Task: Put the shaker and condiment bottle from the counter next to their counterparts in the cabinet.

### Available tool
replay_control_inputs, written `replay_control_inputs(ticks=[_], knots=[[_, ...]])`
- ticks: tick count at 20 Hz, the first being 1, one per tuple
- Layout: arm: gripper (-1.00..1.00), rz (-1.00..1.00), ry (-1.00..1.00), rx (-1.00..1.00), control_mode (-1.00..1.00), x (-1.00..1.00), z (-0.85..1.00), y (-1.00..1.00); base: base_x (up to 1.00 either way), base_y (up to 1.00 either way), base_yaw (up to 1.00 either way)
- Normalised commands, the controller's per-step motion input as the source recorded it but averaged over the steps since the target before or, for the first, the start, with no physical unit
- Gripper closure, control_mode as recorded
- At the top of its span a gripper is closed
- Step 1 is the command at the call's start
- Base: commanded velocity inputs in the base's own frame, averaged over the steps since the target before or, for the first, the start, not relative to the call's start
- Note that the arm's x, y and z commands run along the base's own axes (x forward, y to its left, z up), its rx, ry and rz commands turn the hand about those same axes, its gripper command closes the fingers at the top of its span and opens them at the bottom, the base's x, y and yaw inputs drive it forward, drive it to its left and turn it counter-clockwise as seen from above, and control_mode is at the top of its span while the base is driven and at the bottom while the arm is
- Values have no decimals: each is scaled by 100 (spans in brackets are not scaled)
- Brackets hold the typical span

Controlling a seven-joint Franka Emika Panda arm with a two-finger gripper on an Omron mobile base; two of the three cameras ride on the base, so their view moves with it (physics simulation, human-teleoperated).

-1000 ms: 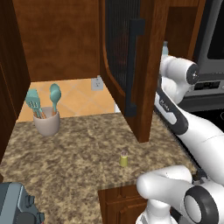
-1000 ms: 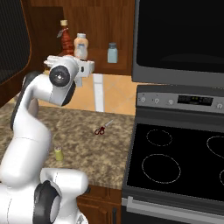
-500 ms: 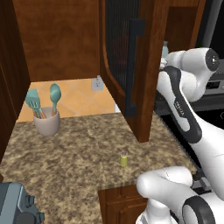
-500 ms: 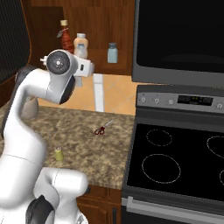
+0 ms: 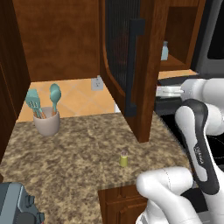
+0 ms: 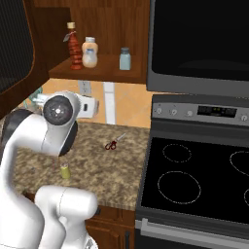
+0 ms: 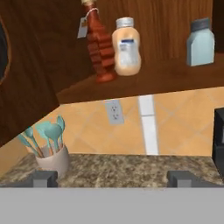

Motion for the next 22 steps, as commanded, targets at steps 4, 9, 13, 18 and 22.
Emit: replay_control_inputs(ticks=[4,9,13,18,22], knots=[[-100,13,2,0,-100,-54,-57,0,0,0,0],[-100,38,18,0,-100,4,-25,0,0,0,0],[-100,36,5,-9,-100,0,-50,21,0,0,0],[-100,32,-21,-22,-100,-6,-91,51,0,0,0],[-100,29,-29,-14,-100,-6,-92,38,0,0,0]])
